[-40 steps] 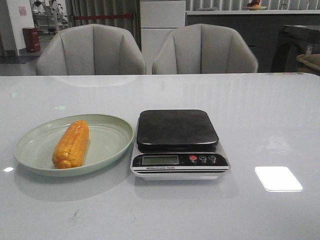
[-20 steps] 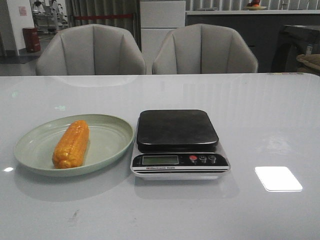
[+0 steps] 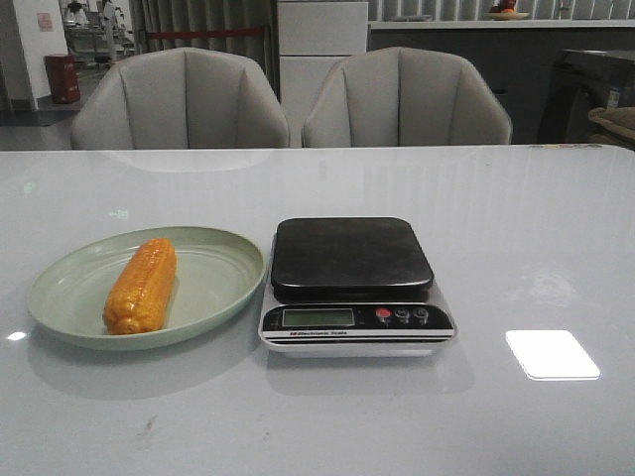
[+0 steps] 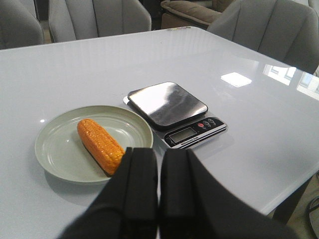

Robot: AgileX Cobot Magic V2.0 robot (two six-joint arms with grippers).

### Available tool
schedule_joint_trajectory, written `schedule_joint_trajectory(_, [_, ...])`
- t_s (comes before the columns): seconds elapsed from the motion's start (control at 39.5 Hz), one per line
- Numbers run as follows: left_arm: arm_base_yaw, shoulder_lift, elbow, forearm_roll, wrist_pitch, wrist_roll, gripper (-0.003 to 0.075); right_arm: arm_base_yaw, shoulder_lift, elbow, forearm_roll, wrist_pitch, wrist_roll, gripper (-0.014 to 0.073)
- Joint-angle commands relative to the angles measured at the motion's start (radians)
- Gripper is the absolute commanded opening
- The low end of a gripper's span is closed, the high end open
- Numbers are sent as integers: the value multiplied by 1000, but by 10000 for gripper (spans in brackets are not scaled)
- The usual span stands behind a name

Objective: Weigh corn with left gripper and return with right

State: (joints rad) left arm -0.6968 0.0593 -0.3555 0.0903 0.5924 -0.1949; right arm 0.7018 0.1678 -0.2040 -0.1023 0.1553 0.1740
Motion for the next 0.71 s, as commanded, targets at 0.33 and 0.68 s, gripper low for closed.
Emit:
schedule_joint_trajectory(0.33, [389,10,86,32,-288,-1,113,-6,10,-26,-16,-71,-11,157])
schedule_joint_trajectory(0.68, [721,-7,286,22,-460,-1,113,-6,10,-26,-16,-71,-11,157])
